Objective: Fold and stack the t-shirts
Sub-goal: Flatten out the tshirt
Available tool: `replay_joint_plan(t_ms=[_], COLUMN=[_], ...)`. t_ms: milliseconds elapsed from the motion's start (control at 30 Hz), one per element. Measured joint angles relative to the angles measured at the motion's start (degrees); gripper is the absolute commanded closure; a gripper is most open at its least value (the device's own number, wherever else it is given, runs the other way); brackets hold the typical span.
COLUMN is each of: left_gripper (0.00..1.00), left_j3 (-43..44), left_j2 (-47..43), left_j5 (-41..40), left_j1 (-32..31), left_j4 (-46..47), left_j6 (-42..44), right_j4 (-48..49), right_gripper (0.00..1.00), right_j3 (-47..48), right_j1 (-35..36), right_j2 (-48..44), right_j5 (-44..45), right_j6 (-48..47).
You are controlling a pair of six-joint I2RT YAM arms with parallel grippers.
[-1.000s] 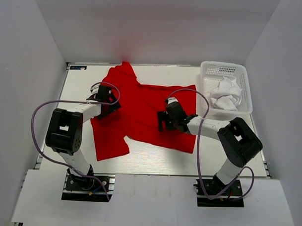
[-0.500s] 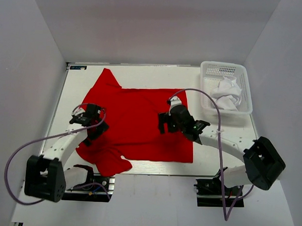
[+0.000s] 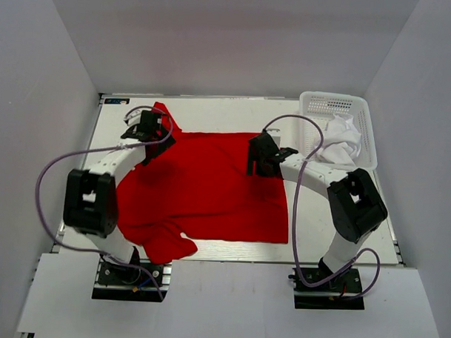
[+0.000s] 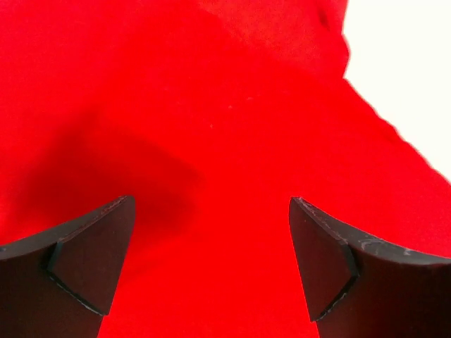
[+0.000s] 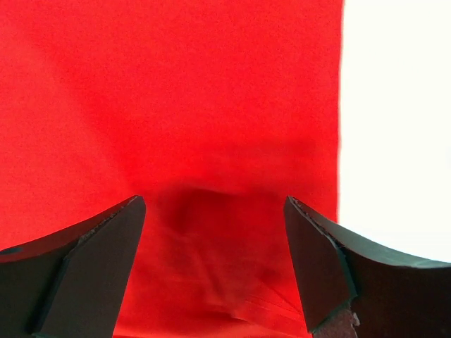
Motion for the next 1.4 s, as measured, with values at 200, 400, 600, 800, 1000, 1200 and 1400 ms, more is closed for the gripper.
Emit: replay_joint_plan(t_ms=[200,400,600,800,1000,1200,1400], left_gripper=[0.00,0.00,0.00,0.00,0.00,0.00,0.00], left_j3=[5.3,6.4,6.4,6.8,7.2,8.2,8.2], left_j2=[16.2,18.9,19.1,19.5,19.8,20.5,20.5], left_j5=[2.7,3.9,4.5,4.6,4.7,4.6,4.6], left_j1=[0.0,0.0,0.0,0.0,0.0,0.0,0.0], left_j4=[1.4,2.7,3.0,3.1,3.0,2.9,2.9], left_j6=[3.8,5.8,6.5,7.1,7.5,7.9,8.2], right_j4=[-3.3,0.6,7.3,11.2,14.6,15.8,14.7], right_gripper=[0.16,0.16,0.17,0.20,0.57,0.87,1.00], right_j3=[-3.1,-12.5,-16.2,-17.4,-17.9,-15.6,-12.3], right_j1=[-5.5,-7.8,-9.7,-10.4,-11.3,-12.8,-13.2], right_j2=[-0.7,-6.0,-7.5,-8.5,-7.9,-3.5,-3.4], right_j5=[-6.2,-16.4,-24.5,-26.4,-26.7,-23.4,-18.1], right_j6=[3.8,6.6,9.3,10.3,11.0,12.7,10.8])
